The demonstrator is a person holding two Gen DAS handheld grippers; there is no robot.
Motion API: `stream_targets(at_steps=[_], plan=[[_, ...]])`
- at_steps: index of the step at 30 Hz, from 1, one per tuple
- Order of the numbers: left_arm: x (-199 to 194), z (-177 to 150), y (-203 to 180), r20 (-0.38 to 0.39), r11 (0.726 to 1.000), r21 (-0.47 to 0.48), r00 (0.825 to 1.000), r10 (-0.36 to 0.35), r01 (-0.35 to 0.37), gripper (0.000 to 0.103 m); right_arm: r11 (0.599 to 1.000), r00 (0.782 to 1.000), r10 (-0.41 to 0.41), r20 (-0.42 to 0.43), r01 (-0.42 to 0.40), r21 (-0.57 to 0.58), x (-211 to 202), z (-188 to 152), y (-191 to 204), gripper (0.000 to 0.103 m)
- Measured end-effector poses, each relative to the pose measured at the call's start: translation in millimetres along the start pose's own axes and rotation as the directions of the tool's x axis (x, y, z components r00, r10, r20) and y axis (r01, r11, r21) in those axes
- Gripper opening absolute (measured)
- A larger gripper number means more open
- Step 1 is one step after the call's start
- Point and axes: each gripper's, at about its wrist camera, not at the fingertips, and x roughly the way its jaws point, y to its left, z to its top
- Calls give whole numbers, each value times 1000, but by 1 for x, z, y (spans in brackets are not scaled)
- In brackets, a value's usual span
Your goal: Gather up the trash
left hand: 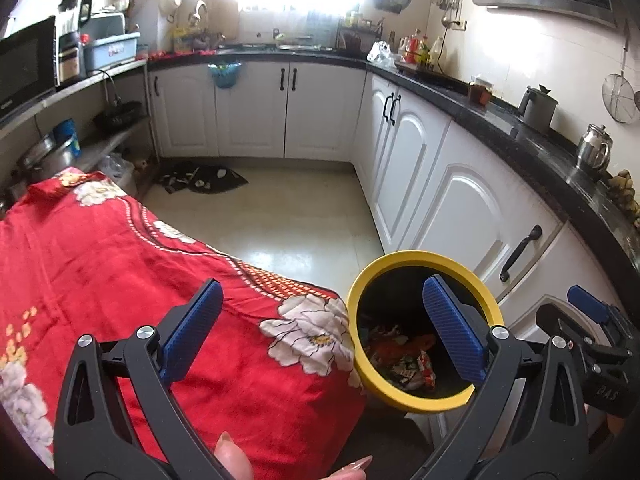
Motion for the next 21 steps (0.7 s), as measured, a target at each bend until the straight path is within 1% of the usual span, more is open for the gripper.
stream_targets(at_steps=[9, 12, 16, 19, 21], plan=[[-39, -15, 10, 73, 1000, -2, 997, 30, -30, 92, 999, 994, 1, 106, 4, -51, -34, -9, 24, 96], [-47, -23, 13, 85, 999, -5, 996, 34, -34, 92, 997, 990, 2, 143, 8, -72, -45, -15, 30, 96], [-59, -36, 17, 114, 999, 5, 992, 49, -50, 92, 998, 983, 10, 183, 1, -62, -56, -24, 35, 97], [-66, -44, 20, 131, 998, 9, 990, 57, -58, 92, 997, 976, 15, 218, 0, -71, -65, -32, 39, 97], [-71, -49, 21, 146, 999, 13, 988, 50, -52, 92, 998, 969, 25, 247, -10, -62, -73, -39, 41, 97]])
